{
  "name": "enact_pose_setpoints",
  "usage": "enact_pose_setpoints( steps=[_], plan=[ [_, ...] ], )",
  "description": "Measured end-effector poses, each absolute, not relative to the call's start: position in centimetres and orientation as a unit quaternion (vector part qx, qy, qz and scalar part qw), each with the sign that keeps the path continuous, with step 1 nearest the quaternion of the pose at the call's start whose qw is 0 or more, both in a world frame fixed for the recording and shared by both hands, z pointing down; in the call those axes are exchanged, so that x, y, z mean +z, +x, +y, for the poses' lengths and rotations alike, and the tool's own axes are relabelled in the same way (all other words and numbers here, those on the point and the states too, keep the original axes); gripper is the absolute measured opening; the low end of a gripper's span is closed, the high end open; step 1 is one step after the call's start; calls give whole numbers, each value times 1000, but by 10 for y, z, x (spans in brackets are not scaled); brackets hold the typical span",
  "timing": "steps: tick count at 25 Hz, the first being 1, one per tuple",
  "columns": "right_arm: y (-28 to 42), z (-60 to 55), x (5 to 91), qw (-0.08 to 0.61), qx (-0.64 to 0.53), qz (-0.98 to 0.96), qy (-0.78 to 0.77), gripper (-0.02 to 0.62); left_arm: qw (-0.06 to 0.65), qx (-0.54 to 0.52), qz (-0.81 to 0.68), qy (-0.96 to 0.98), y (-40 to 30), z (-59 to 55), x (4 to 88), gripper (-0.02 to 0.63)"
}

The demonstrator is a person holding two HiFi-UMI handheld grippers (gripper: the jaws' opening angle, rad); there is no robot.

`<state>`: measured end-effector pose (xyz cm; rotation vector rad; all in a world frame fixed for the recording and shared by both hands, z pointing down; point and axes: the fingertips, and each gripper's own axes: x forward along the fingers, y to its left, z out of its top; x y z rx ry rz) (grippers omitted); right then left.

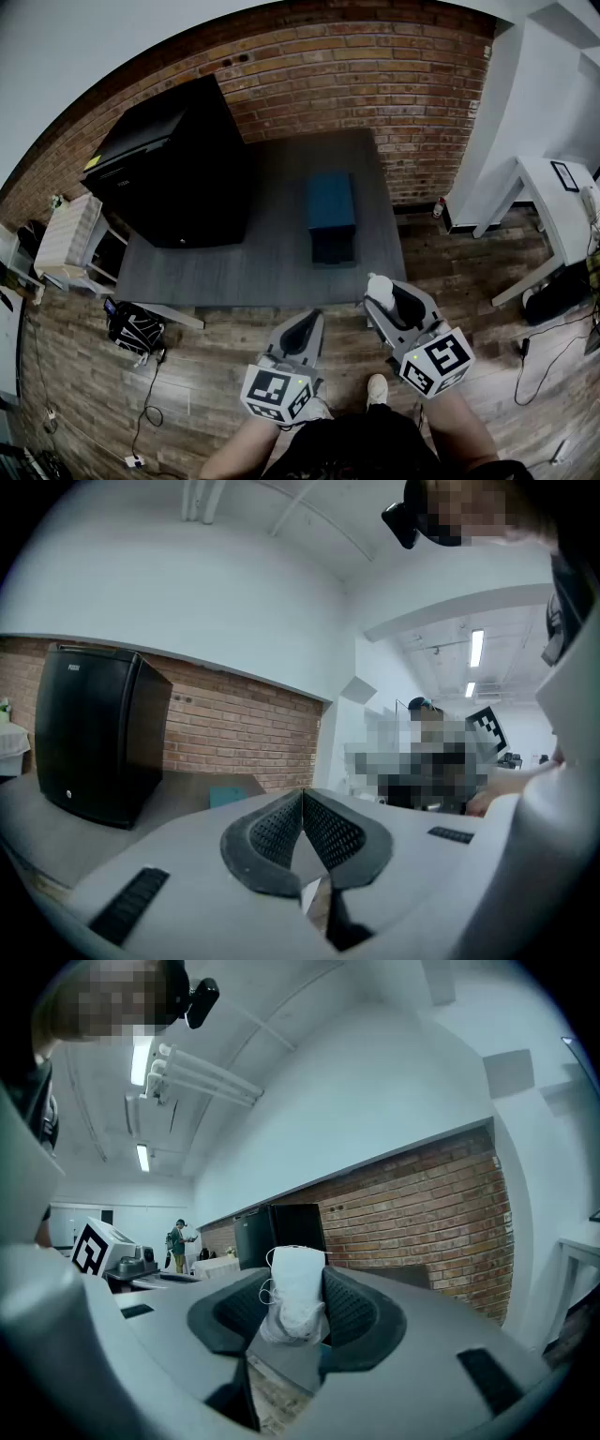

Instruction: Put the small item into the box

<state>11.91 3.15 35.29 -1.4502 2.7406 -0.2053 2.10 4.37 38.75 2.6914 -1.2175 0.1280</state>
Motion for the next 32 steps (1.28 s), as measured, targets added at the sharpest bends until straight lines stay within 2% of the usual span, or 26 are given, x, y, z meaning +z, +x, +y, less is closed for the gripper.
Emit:
enact_pose_setpoints(
  steps=[13,32],
  plan=[
    [115,35,349,25,-62,884,-463,190,88,34,-410,907,18,46,383,34],
    [69,35,354,27,-78,874,-479,191,90,32,-385,918,-24,44,387,34]
  ],
)
